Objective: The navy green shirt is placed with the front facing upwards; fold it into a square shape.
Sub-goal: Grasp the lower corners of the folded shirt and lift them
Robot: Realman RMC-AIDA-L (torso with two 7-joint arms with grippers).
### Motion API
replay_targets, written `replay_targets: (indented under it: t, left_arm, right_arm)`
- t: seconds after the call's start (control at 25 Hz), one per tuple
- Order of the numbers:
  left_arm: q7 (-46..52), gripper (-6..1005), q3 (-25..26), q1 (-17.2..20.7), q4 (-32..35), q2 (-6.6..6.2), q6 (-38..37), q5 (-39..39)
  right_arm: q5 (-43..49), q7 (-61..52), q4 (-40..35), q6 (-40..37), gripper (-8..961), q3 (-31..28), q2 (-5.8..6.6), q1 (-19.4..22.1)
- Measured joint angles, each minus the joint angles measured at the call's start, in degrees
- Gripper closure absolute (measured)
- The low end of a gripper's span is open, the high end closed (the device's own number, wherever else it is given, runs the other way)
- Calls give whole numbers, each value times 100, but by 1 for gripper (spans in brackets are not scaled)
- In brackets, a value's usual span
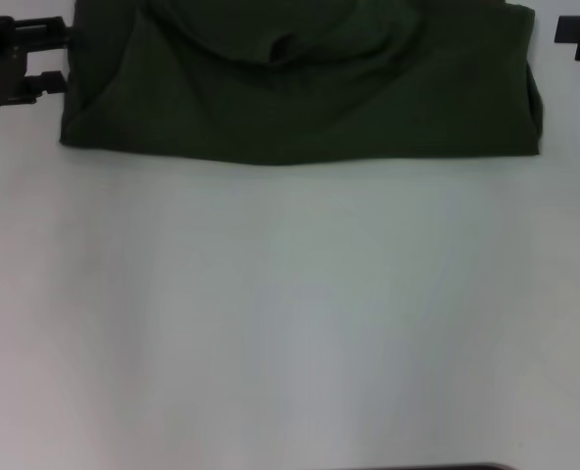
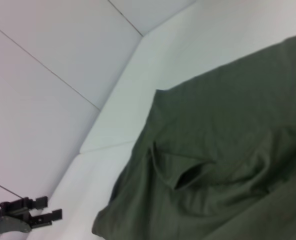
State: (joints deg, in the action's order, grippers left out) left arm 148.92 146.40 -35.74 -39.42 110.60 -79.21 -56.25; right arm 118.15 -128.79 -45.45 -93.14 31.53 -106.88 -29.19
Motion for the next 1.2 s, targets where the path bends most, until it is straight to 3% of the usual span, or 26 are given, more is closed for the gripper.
replay_targets:
  t: [1.2]
  left_arm:
    - [68, 248, 161, 189, -17, 52, 410, 9]
  right_arm:
    - [102, 72, 1, 385, 22, 31, -132, 63]
